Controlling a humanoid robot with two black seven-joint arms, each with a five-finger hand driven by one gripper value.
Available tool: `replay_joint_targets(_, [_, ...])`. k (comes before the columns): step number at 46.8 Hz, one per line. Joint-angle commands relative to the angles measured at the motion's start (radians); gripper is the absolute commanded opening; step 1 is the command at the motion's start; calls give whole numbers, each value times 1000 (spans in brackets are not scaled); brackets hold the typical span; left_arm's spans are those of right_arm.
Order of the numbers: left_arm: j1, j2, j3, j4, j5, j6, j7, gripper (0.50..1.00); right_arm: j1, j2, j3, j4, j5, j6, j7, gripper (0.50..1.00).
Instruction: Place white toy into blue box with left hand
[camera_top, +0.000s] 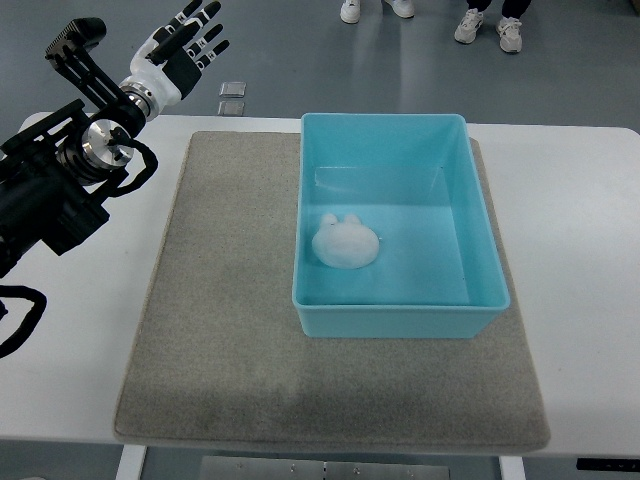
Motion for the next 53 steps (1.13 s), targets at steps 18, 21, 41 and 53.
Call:
replay_joint_targets(18, [3, -20, -2, 3, 15, 2, -1, 956, 0, 0, 0, -1, 0, 0, 0, 936])
replay_joint_targets(21, [3, -20, 0, 3, 15, 2, -1, 956, 0, 0, 0, -1, 0, 0, 0, 936])
replay_joint_targets(41, [7, -38, 9, 33, 18, 3, -28, 958, 0, 0, 2, 10, -2, 11, 0, 936])
replay_joint_targets(53, [30, -43, 14, 42, 18, 3, -28, 958, 0, 0, -2, 30, -11, 17, -3, 936])
